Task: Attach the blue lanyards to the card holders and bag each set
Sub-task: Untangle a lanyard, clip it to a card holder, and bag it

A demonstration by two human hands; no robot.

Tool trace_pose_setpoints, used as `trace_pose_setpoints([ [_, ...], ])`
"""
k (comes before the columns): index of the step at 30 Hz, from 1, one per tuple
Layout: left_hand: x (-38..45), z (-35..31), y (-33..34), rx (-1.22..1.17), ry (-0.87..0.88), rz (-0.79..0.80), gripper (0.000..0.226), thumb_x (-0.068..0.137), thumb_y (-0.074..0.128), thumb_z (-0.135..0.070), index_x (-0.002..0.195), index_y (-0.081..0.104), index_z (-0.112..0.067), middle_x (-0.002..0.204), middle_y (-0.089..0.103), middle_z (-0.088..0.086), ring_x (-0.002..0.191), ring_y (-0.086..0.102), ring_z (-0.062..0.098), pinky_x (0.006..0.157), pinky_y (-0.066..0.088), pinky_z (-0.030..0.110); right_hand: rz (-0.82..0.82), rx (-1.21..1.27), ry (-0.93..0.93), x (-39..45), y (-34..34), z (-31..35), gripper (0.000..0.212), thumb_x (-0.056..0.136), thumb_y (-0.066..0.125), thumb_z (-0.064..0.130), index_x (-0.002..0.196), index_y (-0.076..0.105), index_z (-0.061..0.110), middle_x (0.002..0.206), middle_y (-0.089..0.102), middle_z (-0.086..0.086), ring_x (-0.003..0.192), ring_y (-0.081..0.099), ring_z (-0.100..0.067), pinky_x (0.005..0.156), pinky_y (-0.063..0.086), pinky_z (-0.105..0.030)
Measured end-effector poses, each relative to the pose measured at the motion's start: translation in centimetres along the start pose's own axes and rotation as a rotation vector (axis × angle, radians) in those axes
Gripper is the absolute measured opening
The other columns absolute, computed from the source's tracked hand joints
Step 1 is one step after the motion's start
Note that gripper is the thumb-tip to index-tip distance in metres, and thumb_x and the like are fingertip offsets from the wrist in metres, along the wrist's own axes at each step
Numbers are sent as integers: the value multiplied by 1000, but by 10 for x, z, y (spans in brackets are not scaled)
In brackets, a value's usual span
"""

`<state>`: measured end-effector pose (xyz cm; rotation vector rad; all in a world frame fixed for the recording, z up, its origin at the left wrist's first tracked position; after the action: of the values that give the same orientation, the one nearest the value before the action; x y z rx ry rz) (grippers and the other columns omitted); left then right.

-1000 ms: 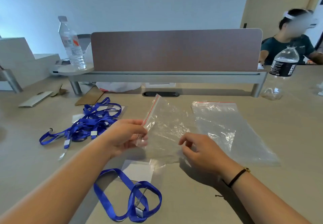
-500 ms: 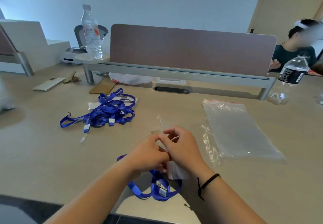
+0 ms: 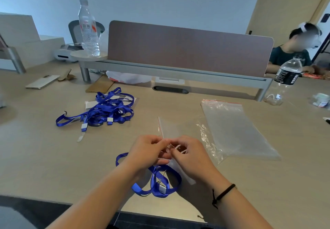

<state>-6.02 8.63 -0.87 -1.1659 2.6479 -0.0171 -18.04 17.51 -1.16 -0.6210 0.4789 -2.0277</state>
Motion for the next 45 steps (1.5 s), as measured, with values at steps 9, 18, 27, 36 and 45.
trace_pose_setpoints([
  [9,-7,-6,6,134,17,-41,29,86,71,-1,107,63,-19,79,76,9,74,76,20,70,64,33,-170,-186,60,-4,-27,-4,8,95,64,30,91,71,30,77,66,15,71,64,-8,64,57,-21],
  [18,-12,-4,3,501,166,-96,32,80,69,-3,101,61,-25,68,73,1,63,72,14,62,61,26,-288,-349,-42,0,-83,15,17,95,61,20,102,76,23,61,53,22,53,52,-2,51,36,-11],
  [27,-12,4,-8,234,116,-58,24,84,76,-5,104,64,-12,80,77,6,75,77,19,73,64,34,-355,-62,47,-4,-117,11,19,92,63,8,97,79,15,63,71,0,51,66,-13,59,62,-33],
  [36,-31,-7,-42,483,273,216,58,81,82,-30,128,52,-43,124,64,-21,115,58,-6,104,46,24,-300,43,56,-5,-104,14,16,93,66,11,103,78,12,64,72,-3,53,68,-15,58,58,-24],
  [45,-44,14,-46,1298,307,182,105,59,59,-92,148,39,-40,154,35,-18,142,29,9,116,29,32,-274,53,69,-9,-84,17,17,94,66,14,107,77,12,68,73,-1,56,68,-14,61,60,-26],
])
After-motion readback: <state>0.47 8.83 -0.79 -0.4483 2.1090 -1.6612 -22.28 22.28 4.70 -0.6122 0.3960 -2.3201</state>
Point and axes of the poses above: each hand's wrist, its own x-axis towards the middle knuckle, its own y-axis out of the palm, z = x × y, the point moved 3 cm from there along x, towards the middle knuckle
